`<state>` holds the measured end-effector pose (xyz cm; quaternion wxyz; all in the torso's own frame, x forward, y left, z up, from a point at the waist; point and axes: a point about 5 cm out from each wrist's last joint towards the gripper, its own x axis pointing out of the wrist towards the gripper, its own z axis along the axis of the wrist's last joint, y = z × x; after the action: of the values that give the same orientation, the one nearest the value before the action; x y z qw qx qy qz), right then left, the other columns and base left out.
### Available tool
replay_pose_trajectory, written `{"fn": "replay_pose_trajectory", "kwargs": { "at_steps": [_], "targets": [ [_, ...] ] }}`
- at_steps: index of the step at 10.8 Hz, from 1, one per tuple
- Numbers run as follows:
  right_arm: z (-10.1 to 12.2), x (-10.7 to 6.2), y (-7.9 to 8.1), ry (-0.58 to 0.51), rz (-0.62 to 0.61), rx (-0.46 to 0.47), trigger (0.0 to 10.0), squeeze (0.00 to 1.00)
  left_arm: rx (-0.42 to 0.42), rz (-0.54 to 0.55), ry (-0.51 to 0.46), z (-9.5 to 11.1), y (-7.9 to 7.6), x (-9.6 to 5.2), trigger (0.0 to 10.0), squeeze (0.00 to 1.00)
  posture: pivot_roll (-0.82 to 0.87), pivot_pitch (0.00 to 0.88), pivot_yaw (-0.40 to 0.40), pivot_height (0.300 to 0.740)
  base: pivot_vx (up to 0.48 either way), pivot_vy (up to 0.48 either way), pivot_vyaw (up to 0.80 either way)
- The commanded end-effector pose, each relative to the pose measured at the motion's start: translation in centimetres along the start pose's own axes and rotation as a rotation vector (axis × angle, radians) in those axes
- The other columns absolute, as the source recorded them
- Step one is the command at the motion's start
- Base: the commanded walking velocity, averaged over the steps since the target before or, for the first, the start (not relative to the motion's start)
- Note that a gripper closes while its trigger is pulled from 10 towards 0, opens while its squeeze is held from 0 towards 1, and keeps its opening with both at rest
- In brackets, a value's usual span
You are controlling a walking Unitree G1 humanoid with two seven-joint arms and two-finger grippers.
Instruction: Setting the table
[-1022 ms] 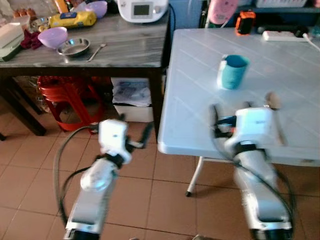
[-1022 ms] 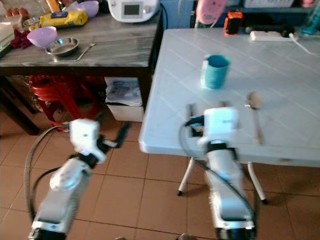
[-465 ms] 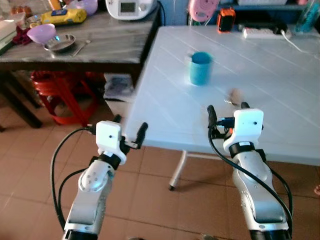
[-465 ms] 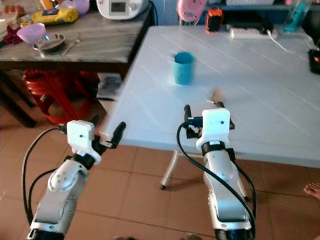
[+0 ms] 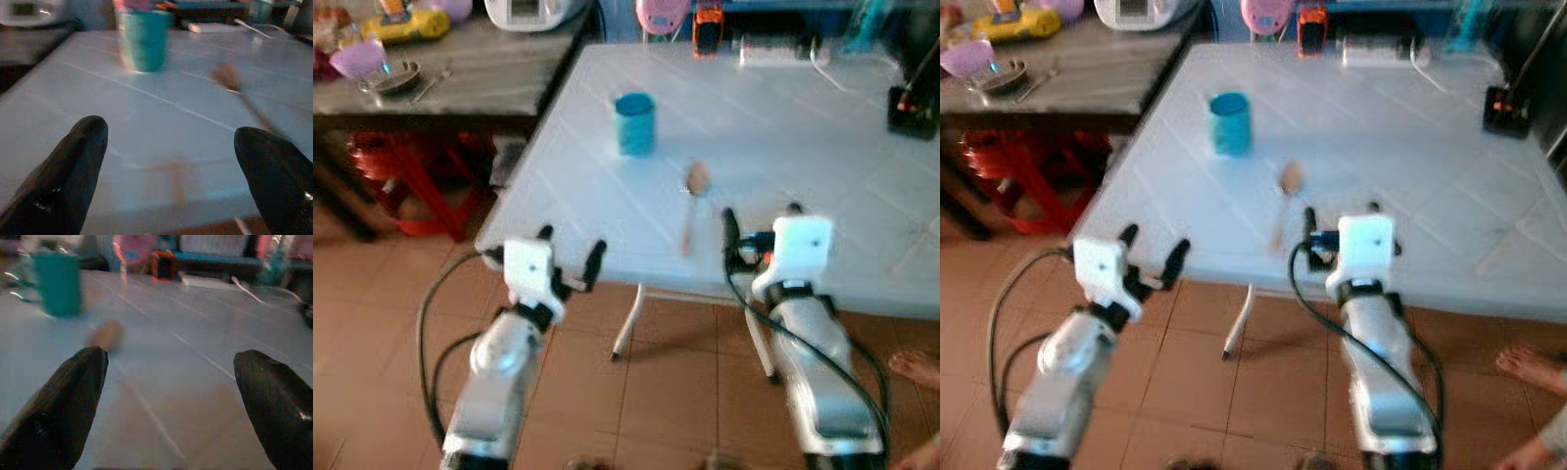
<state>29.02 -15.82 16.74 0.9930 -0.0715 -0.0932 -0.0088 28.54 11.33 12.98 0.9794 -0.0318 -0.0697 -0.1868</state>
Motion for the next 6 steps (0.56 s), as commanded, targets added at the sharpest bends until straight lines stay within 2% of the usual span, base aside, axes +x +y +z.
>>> {"fn": "replay_pose_trajectory", "kwargs": {
  "at_steps": [1, 3, 5, 6],
  "targets": [
    [0.4, 0.0, 0.5, -0.014, 0.003, 0.019, 10.0, 0.00, 0.022, 0.018, -0.001, 0.2, 0.7, -0.3, 10.0, 0.00, -0.10, 0.179, 0.118, 0.740, 0.000, 0.000, 0.00],
    [0.2, 0.0, 0.6, 0.007, -0.002, 0.042, 10.0, 0.00, 0.027, 0.001, 0.017, -0.2, 0.7, -0.7, 10.0, 0.00, -0.10, 0.190, 0.122, 0.740, 0.000, 0.000, 0.00],
    [0.4, 0.6, 1.3, 0.027, 0.035, 0.126, 10.0, 0.00, 0.049, -0.027, 0.037, -0.7, 0.9, -1.4, 10.0, 0.00, -0.09, 0.205, 0.119, 0.740, 0.000, 0.000, 0.00],
    [0.6, 0.7, 1.6, 0.023, 0.065, 0.122, 10.0, 0.00, 0.052, -0.029, 0.038, -0.7, 1.0, -1.5, 10.0, 0.00, -0.09, 0.207, 0.118, 0.740, 0.000, 0.000, 0.00]
  ]
}}
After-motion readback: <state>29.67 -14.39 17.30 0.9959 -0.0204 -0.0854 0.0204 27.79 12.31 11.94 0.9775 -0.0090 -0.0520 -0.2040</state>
